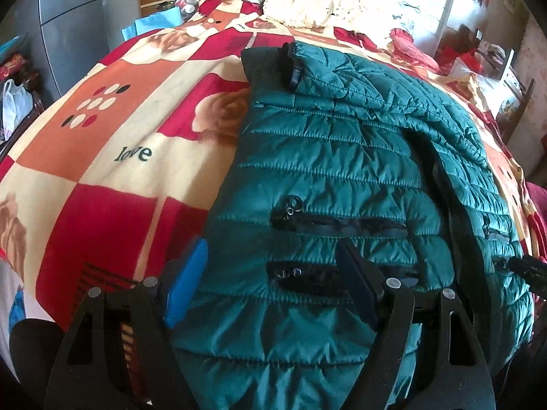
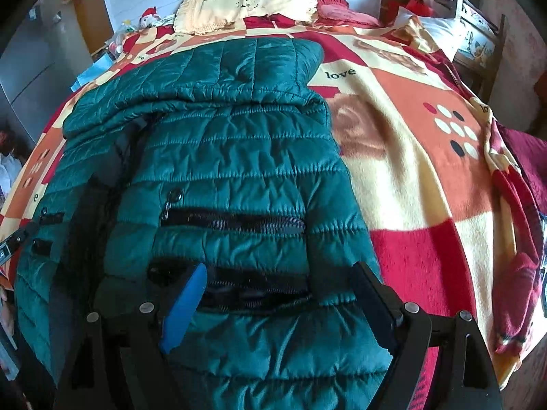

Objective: Fold large clothes

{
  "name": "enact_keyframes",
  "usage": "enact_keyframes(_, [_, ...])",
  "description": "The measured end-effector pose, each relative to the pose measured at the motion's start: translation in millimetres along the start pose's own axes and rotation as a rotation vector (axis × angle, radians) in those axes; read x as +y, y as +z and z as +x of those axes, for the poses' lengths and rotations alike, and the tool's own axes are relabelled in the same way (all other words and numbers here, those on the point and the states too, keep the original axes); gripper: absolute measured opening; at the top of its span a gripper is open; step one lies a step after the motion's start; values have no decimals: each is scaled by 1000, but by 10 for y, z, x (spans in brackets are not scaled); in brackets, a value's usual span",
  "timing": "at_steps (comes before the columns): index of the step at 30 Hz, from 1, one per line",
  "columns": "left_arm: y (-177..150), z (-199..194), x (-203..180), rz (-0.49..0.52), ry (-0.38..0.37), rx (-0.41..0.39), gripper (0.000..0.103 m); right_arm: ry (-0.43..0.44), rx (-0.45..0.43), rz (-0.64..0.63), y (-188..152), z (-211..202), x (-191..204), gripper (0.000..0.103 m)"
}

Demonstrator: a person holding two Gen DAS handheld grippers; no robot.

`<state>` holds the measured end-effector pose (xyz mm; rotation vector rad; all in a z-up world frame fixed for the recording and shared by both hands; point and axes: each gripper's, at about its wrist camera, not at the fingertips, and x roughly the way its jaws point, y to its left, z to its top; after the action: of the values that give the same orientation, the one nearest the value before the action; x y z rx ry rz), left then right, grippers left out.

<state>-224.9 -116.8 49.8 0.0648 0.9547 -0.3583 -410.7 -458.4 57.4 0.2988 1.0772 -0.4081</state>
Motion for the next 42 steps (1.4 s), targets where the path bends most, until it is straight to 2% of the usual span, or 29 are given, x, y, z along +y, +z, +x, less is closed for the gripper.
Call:
enact_keyframes(18, [-166,-130,51,-1,-40,26,78,-15,-14,36,-298,-236,-202,84])
enact_keyframes(25, [-226,-208,228,-46,-74,49,78,19,7,66,-401,-300,-417,84])
enact_keyframes(29, [-263,-249,361,-82,-88,65,78,7,25,66,-432,-293,-481,84])
enact_keyframes(34, [-359,-249,530,-111,-69,90,78,52,70,44,-494,-258,-503,84])
enact_keyframes(38, [-451,-230,616,-144,-89,114,78,100,93,35,-515,-211,-500,84])
enact_keyframes(42, [-515,-215,606,-134,-94,125,78,136,105,30,-515,-162,-487,84])
